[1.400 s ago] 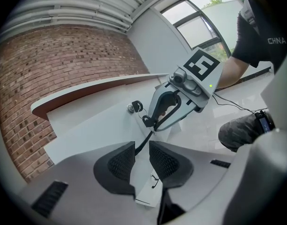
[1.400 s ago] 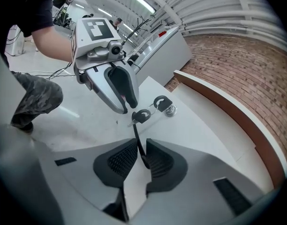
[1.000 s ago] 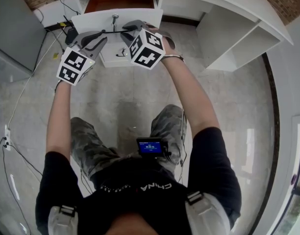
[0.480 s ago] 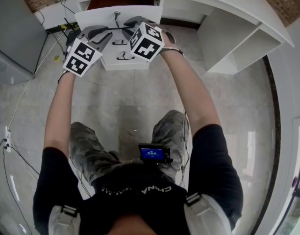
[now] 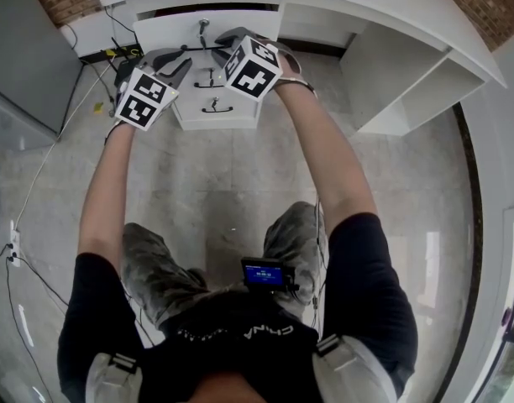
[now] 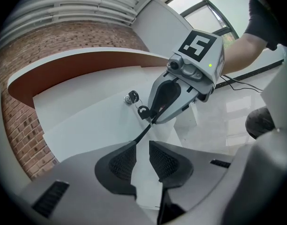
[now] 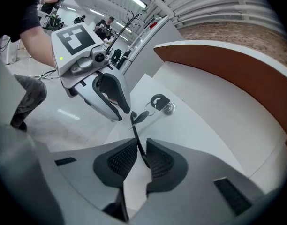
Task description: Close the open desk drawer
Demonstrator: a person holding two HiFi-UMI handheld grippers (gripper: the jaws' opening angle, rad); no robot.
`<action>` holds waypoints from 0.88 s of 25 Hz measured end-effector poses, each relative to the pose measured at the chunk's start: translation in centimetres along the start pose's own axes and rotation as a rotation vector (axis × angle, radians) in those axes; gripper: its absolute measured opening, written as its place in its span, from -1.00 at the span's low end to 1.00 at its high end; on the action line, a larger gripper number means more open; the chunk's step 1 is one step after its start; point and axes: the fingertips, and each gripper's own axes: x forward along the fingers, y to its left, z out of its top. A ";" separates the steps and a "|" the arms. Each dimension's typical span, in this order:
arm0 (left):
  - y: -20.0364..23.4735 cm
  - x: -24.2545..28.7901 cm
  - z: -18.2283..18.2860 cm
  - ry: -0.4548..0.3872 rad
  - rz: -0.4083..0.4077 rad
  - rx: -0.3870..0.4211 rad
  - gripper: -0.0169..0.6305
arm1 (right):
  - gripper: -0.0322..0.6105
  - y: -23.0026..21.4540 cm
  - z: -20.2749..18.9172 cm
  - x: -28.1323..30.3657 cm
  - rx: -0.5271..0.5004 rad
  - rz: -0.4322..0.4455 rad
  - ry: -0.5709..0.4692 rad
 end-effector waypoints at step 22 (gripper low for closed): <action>2.2 2.6 -1.7 0.042 0.014 -0.032 -0.68 | -0.68 -2.7 -0.7 2.3 0.051 -0.007 0.010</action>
